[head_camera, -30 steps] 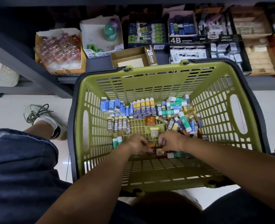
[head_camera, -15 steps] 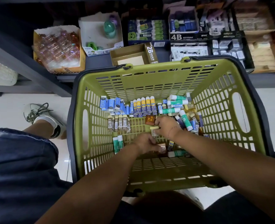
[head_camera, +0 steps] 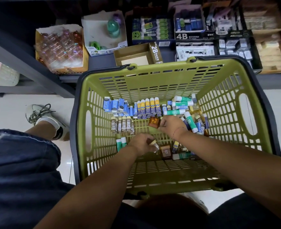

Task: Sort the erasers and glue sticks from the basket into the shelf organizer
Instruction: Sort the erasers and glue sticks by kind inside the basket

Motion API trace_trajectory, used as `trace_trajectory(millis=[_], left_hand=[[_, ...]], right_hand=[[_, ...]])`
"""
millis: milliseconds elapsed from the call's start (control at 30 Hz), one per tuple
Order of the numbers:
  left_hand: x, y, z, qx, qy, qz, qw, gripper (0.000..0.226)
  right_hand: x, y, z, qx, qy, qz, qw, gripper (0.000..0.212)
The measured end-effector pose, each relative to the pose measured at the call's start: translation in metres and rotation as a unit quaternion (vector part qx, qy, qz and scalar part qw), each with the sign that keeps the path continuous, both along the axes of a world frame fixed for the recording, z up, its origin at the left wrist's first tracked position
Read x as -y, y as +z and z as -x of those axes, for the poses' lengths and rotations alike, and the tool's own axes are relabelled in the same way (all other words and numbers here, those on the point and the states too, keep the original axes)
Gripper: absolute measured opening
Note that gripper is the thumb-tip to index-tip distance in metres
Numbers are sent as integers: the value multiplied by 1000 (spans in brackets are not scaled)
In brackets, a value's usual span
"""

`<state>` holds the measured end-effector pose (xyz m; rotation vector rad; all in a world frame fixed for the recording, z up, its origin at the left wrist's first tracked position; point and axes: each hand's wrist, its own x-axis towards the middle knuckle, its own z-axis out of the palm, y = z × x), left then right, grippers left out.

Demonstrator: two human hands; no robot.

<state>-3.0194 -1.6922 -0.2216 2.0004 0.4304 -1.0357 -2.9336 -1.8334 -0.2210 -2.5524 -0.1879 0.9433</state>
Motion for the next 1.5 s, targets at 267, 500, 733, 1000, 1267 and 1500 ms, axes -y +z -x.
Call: trace_trajectory(millis=[267,500,733,1000,1267,1500], left_hand=[[7,7,1,106,-158,-86,978,56],[-4,1,9,13,-130,-40,991,43],[-8,-3,6,-38,-43,8,998,39],[21,4,-16,95,-37,-17,995,52],[29,-3,-15,115,-75,-23,990,49],[82,11,-36,156,-95,13,983,55]], right_hand=[[-11,-2,3,34,58,58,996,57],[-9,6,-4,5,131,77,988,52],[23,22,-2,-161,254,46,952,41],[53,54,-53,-34,159,25,986,24],[80,66,-49,-110,264,55,957,31],[112,80,-38,-130,326,180,919,41]])
